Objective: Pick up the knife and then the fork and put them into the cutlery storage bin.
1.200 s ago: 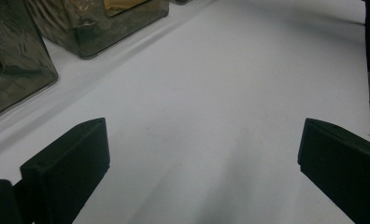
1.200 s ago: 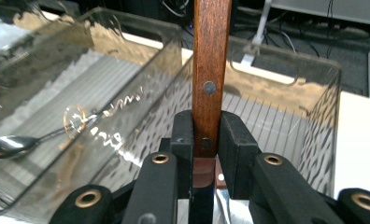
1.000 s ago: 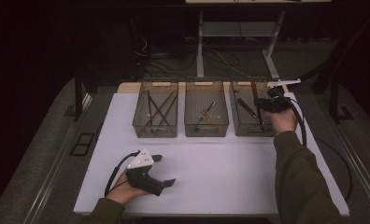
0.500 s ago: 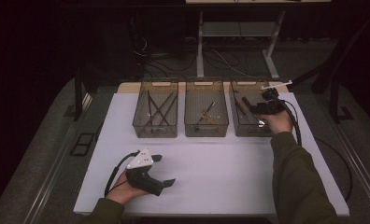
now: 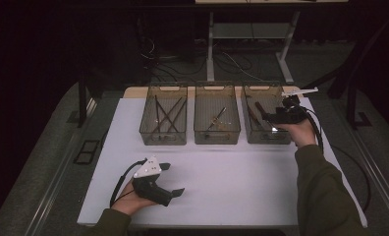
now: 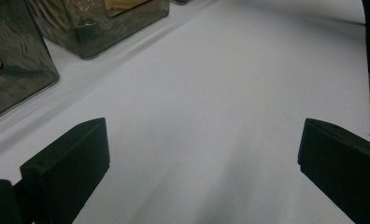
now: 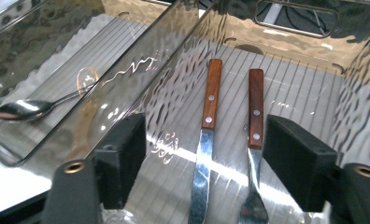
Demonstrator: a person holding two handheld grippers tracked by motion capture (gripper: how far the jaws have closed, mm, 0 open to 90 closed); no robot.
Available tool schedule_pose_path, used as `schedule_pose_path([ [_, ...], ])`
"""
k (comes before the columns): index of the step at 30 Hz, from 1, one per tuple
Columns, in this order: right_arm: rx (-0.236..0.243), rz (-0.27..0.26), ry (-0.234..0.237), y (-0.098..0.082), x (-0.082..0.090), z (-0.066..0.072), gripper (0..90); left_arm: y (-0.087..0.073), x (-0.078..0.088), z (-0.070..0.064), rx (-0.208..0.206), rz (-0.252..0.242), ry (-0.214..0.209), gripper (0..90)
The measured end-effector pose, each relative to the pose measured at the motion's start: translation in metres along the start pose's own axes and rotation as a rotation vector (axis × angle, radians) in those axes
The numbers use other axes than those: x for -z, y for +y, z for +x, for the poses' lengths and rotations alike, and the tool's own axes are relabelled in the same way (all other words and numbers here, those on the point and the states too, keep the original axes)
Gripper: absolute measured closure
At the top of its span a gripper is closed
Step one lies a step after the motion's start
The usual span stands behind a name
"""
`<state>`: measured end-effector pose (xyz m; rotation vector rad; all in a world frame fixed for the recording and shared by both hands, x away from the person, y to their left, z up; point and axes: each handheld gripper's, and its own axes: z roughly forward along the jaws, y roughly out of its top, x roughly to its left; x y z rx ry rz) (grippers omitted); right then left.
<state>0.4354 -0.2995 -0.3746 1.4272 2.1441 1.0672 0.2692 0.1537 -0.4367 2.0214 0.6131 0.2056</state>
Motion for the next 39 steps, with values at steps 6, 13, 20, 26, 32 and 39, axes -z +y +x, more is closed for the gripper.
schedule_pose_path([
  [6, 0.030, -0.035, 0.045, -0.011, 0.014, 0.010, 19.0, 0.000, -0.001, 0.001, 0.000, 0.003, 0.003, 1.2],
  [13, 0.086, -0.063, 0.108, -0.026, 0.031, 0.025, 12.1, -0.001, -0.002, 0.000, 0.006, 0.006, 0.000, 1.1],
  [20, 0.128, -0.084, 0.138, -0.045, 0.040, 0.043, 12.1, -0.001, 0.001, 0.003, 0.009, 0.005, 0.012, 1.1],
  [26, 0.162, -0.098, 0.180, -0.067, 0.045, 0.059, 12.1, -0.002, 0.001, 0.001, 0.009, 0.005, 0.012, 1.1],
  [32, 0.196, -0.092, 0.208, -0.086, 0.049, 0.072, 12.1, -0.002, 0.002, 0.002, 0.006, 0.006, 0.011, 1.4],
  [39, 0.198, -0.099, 0.227, -0.106, 0.052, 0.077, 12.1, -0.002, 0.002, 0.000, 0.007, 0.010, 0.013, 1.6],
])
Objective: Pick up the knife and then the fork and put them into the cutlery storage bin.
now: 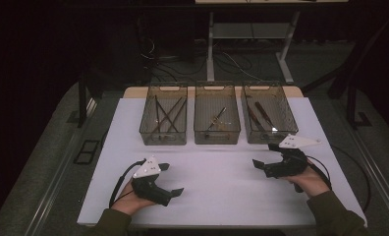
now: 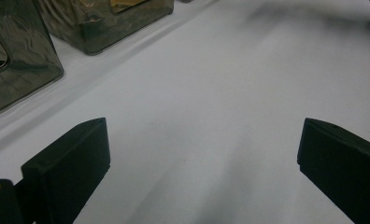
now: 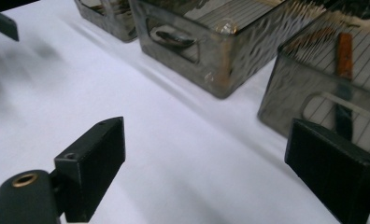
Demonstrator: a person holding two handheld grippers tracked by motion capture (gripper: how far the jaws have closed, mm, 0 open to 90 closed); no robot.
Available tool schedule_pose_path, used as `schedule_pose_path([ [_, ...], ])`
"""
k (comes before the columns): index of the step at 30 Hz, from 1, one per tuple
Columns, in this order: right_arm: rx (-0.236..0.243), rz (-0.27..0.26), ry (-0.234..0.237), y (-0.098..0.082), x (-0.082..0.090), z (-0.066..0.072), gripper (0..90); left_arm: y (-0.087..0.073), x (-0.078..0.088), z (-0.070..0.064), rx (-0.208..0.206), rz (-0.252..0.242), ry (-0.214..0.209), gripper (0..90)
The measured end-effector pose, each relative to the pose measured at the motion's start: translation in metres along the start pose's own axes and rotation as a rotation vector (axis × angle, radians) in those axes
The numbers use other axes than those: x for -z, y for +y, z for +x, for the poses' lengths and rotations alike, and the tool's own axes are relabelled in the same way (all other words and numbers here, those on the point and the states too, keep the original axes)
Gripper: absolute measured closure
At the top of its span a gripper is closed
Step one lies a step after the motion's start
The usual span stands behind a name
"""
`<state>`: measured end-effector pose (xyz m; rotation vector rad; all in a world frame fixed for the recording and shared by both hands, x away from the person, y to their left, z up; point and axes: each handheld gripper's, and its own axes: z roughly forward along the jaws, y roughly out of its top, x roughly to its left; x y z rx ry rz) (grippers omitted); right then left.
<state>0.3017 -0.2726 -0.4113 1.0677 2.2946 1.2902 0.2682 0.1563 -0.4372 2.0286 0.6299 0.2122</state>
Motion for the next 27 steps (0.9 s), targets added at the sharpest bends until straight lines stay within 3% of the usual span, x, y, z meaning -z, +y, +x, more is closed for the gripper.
schedule_pose_path([
  [15, -0.016, -0.011, -0.015, -0.038, 0.016, 0.014, 12.2, 0.001, 0.001, -0.002, -0.007, 0.004, -0.003, 1.9],
  [20, -0.027, -0.008, 0.002, -0.044, 0.016, 0.018, 12.2, 0.001, 0.000, -0.003, -0.005, 0.003, -0.003, 1.9],
  [27, -0.007, 0.018, 0.019, -0.046, 0.011, 0.021, 12.2, 0.001, 0.001, -0.002, -0.007, 0.003, -0.003, 1.9],
])
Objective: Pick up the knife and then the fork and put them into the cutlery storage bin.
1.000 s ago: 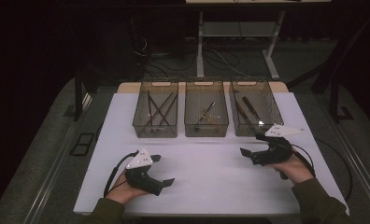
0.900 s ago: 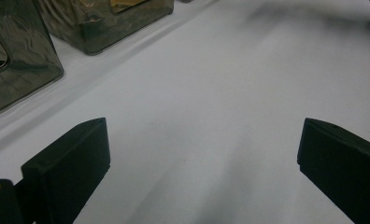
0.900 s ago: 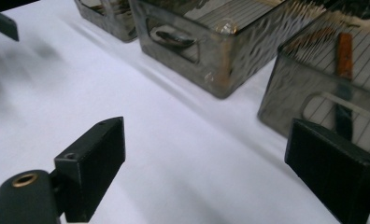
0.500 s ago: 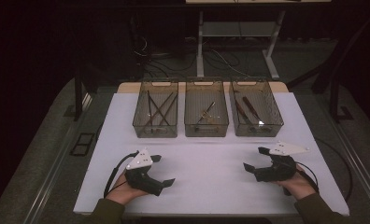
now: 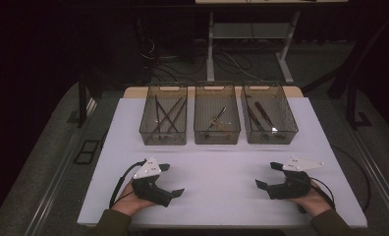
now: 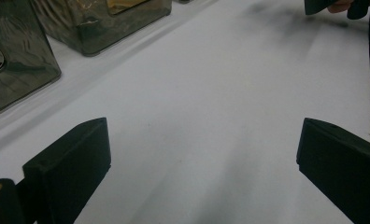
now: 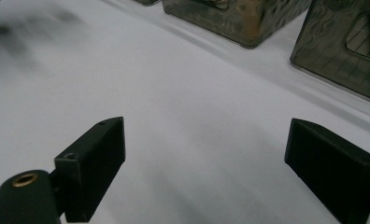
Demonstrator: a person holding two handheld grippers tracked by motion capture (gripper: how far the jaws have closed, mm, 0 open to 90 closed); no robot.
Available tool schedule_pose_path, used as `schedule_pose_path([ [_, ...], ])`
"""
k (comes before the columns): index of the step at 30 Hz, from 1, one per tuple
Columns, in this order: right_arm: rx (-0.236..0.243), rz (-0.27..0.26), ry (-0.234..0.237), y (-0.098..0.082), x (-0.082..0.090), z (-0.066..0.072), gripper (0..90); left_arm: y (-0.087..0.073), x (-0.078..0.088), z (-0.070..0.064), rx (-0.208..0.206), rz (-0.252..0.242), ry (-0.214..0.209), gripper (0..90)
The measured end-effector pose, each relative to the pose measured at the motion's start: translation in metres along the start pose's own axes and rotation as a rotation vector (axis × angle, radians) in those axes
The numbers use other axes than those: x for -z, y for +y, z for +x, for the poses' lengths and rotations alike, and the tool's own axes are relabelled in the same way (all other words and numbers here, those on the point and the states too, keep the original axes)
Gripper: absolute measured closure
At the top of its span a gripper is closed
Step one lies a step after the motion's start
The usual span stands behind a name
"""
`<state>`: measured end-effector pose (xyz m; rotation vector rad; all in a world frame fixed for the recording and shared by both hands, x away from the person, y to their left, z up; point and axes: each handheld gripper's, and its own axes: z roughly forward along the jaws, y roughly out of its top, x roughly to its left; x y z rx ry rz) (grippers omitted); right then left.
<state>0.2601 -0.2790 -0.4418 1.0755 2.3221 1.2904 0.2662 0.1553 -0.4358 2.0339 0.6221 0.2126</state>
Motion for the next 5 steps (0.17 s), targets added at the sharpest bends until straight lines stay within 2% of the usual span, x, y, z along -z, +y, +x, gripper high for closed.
schedule_pose_path([
  [5, 0.001, -0.001, 0.002, 0.0001, 0.0002, -0.0001, 12.2, -0.0001, 0.0001, -0.0005, 0.001, -0.001, 0.001, 1.9],
])
